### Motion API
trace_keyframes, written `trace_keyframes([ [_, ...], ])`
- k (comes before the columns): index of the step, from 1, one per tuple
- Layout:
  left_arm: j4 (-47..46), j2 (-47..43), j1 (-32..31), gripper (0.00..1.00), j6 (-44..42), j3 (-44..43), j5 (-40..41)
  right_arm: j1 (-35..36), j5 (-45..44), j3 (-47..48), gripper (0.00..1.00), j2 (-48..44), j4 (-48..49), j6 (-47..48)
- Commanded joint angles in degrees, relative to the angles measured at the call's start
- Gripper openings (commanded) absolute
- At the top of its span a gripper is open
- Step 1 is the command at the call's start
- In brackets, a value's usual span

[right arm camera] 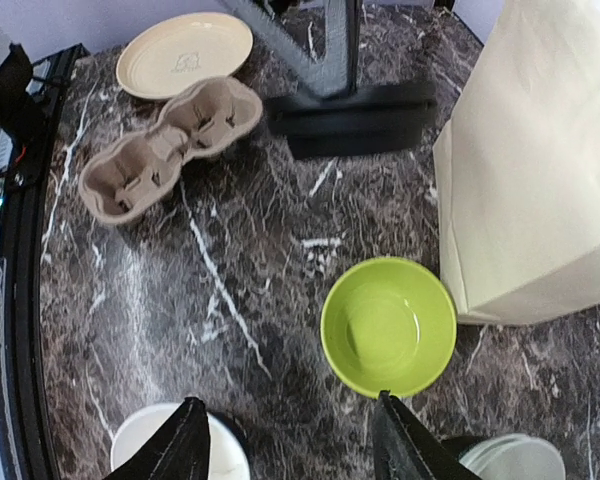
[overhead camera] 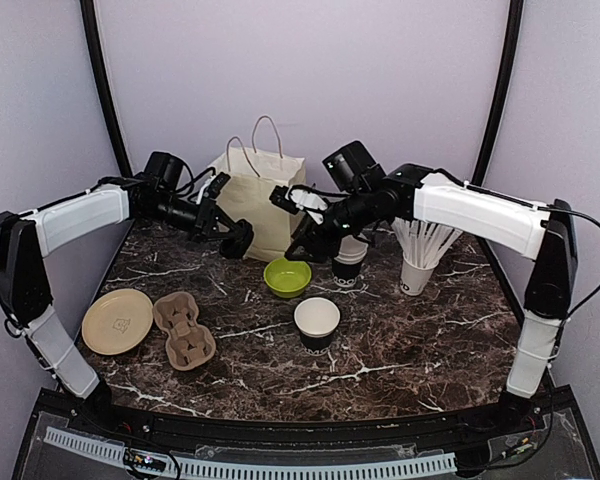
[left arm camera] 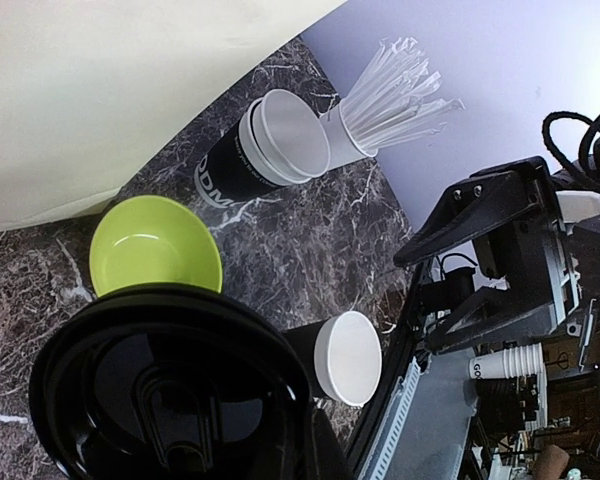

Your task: Pack the takeout coffee

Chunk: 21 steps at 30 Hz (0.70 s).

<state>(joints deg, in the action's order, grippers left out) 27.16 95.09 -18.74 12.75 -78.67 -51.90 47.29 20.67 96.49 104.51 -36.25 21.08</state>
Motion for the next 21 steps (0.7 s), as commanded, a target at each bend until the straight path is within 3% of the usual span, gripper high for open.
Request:
trace_keyframes([
  [1,-2.1,-2.8,0.4,0.05,1.6,2.0,-2.6,0.7,-2.0,8.6,0.54,4.7,2.9,-8.1],
  [21,-3.2,-7.2,0.4,0.06,3.0,4.4,-2.8,0.8,6.6,26.2,0.51,19.6,6.5,-22.5],
])
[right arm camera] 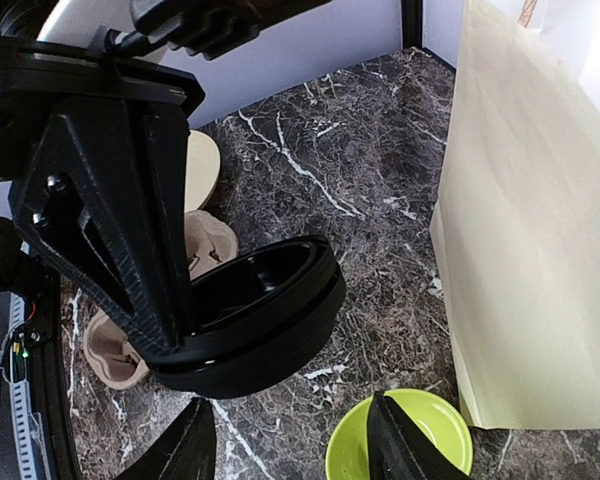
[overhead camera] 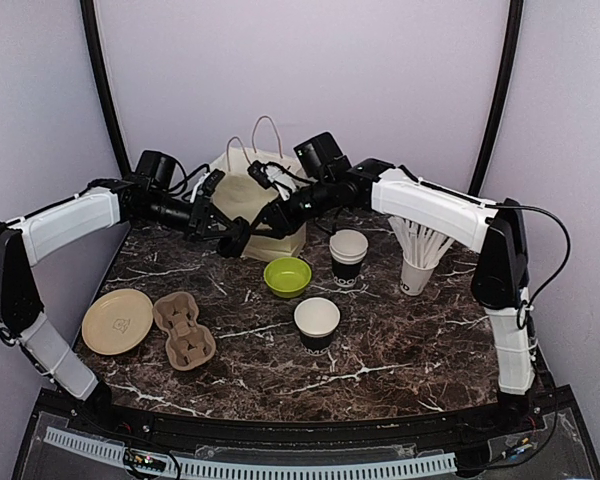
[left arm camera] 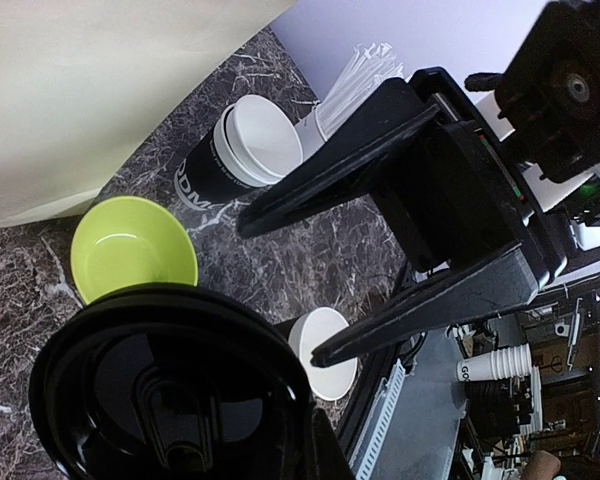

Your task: Pack the takeout coffee

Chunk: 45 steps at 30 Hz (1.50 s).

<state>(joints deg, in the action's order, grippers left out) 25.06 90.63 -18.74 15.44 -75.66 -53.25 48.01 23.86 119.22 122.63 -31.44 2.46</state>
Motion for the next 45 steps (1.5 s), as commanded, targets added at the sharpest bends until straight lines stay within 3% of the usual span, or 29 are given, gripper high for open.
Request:
trace_keyframes([
  [1,-1.4,-2.9,0.4,0.06,0.4,1.8,-1.4,0.1,3.9,3.8,0.52,1.8,1.7,-4.3],
  [9,-2.3,-3.5,0.4,0.06,1.0,3.2,-2.2,0.1,4.6,5.5,0.55,4.2,2.4,-7.6],
  [18,-2.5,-4.5,0.4,0.05,1.7,3.0,-2.5,0.1,-1.4,5.0,0.51,6.1,2.3,-10.0],
  [24,-1.1,-4.9,0.4,0.04,0.6,2.1,3.1,0.0,-2.3,5.8,0.50,8.2,1.7,-8.8],
  [31,0.4,-4.2,0.4,0.04,-0.8,-0.2,4.9,-0.2,4.3,1.6,0.53,2.3,0.7,-2.2],
  [37,-6.3,-4.7,0.4,0.04,0.9,-0.8,-2.2,-0.5,11.5,-7.3,0.62,-8.1,-1.0,10.4],
  [42,-14.7,-5.2,0.3,0.04,6.5,-0.4,-11.9,-0.8,8.6,-12.8,0.82,-16.6,-0.8,17.2],
  [45,-22.9,-5.8,0.0,0.04,12.7,1.2,-15.3,-1.0,6.9,-13.6,0.85,-18.4,0.3,16.9],
])
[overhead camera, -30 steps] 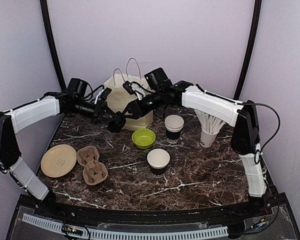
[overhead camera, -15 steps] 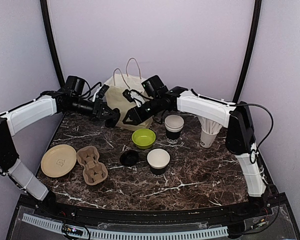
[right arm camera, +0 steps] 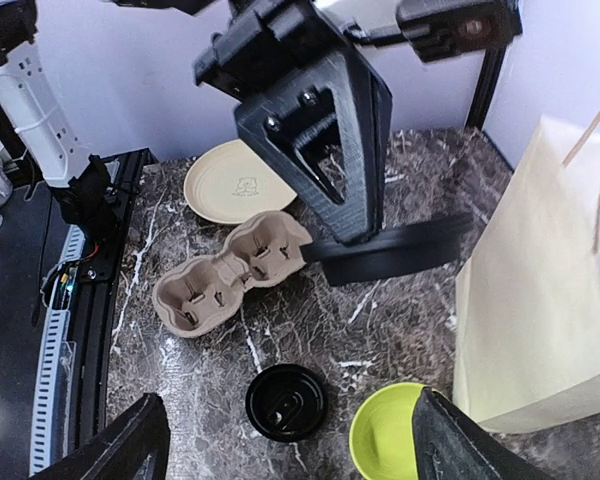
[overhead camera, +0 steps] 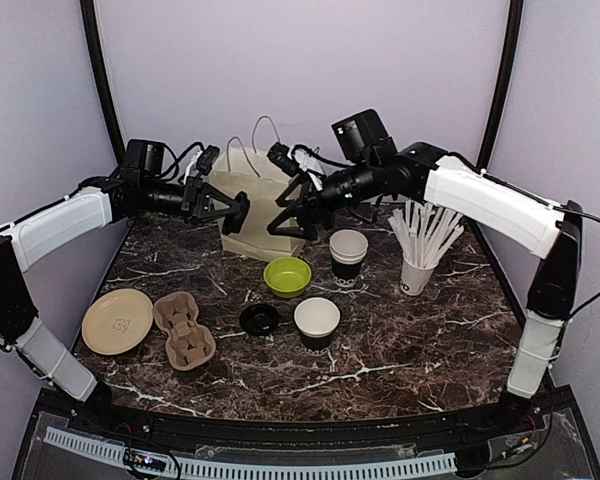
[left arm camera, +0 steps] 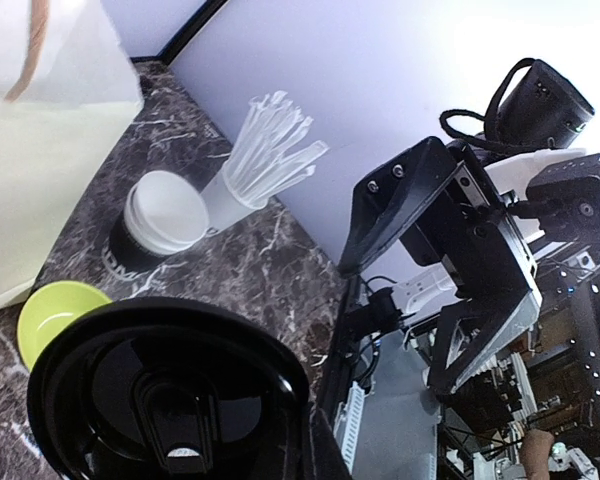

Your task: Pack the takeout coffee

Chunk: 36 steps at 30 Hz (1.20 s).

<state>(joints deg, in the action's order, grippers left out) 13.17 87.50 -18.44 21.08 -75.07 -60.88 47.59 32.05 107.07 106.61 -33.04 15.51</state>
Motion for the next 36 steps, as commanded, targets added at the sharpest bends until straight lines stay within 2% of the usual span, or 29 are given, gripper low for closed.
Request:
trace_keyframes([
  [1,-15.4,-2.7,-0.7,0.04,8.8,1.6,-8.6,-0.6,-1.5,-1.1,0.85,-2.2,1.8,3.4],
  [5,-23.6,-3.5,-2.7,0.04,15.7,3.1,-11.2,-0.7,-1.0,0.6,0.91,-1.2,2.5,2.1],
  [13,-29.0,-4.3,-6.0,0.05,21.1,3.8,-11.7,-0.6,0.8,5.7,0.98,1.2,3.0,0.3],
  [16,-28.7,-4.2,-6.3,0.05,20.4,3.9,-11.4,-0.6,0.9,5.1,0.98,1.3,3.1,-0.5],
  [18,-21.1,-3.9,-6.2,0.06,16.0,2.9,-9.3,-0.7,-0.8,3.3,0.98,1.0,3.1,0.3],
  [21,-8.3,-3.7,-6.2,0.10,4.2,1.0,-1.3,-1.9,-1.0,-1.2,0.96,-1.5,3.0,1.5],
  [22,-0.4,-3.6,-6.2,0.15,1.4,-0.5,0.9,-2.7,-0.3,-3.1,0.96,-2.8,2.9,1.7],
  [24,8.8,-3.3,-6.2,0.24,-5.8,-2.0,9.1,-4.2,0.7,-6.9,0.95,-5.5,2.9,2.5],
  [26,13.9,-3.7,-6.2,0.32,-9.4,-1.6,18.2,-5.8,1.5,-10.4,0.95,-8.3,2.2,3.9],
  [28,15.6,-5.0,-6.6,0.38,-11.2,0.4,28.2,-7.7,3.3,-13.3,0.93,-10.6,0.0,5.6],
  [30,17.0,-5.9,-7.6,0.46,-12.3,2.5,34.8,-9.9,5.9,-15.8,0.91,-13.1,-3.1,7.9],
  [33,20.2,-5.1,-9.9,0.52,-14.6,3.8,38.7,-12.9,6.5,-20.7,0.87,-17.7,-7.0,12.1],
  [36,22.5,-3.2,-13.9,0.59,-18.0,4.6,43.9,-14.6,3.3,-27.1,0.84,-22.3,-6.3,14.0],
])
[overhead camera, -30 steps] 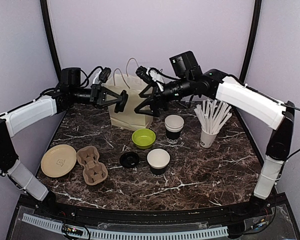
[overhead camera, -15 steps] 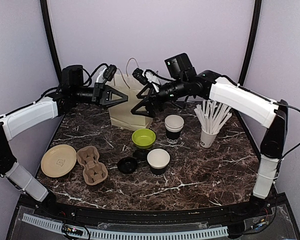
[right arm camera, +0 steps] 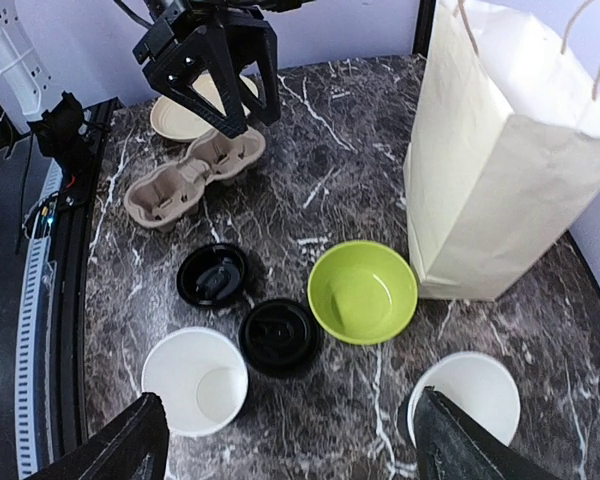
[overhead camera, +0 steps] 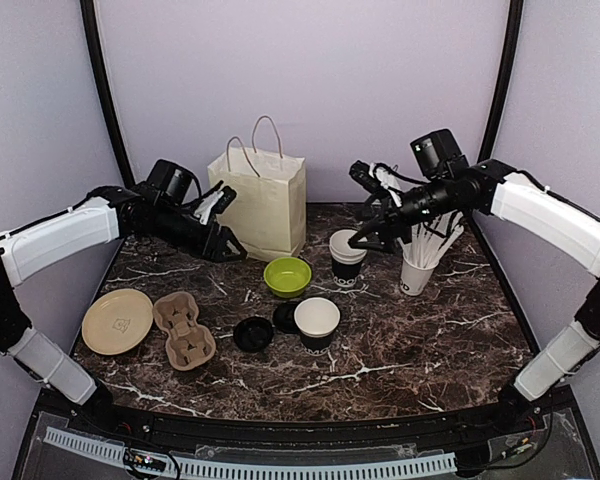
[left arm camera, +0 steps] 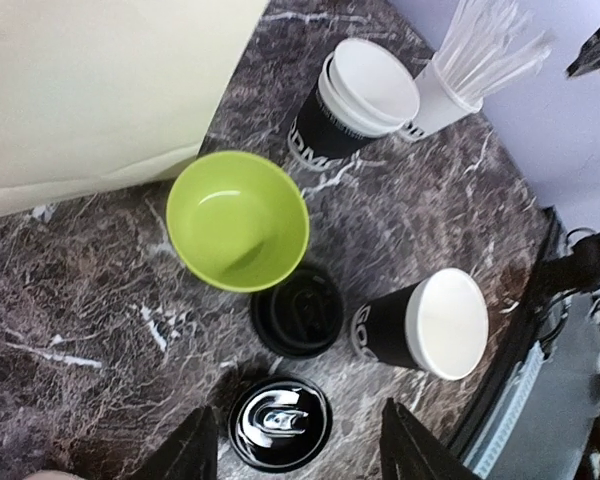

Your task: Pack the takeout coffee

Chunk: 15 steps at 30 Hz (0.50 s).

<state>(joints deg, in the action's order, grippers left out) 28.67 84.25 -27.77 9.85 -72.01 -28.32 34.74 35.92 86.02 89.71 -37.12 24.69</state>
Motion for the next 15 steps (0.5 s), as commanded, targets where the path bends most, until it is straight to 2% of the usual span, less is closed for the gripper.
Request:
trace_keyframes([
  [1,7.0,0.5,-6.4,0.62,-7.1,2.0,12.3,-2.4,-1.2,-7.9,0.83,-6.8,-2.1,5.3],
  [5,2.8,3.6,-9.4,0.71,-9.2,2.9,13.1,-5.4,-2.6,-12.1,0.81,-10.4,-3.6,7.2],
  [10,-0.8,8.8,-14.7,0.76,-15.6,2.2,16.7,-6.5,-4.4,-14.6,0.81,-13.0,-5.1,8.4],
  [15,-2.2,13.5,-16.8,0.79,-16.0,0.7,19.4,-7.5,-4.4,-16.2,0.81,-14.2,-3.8,7.9],
])
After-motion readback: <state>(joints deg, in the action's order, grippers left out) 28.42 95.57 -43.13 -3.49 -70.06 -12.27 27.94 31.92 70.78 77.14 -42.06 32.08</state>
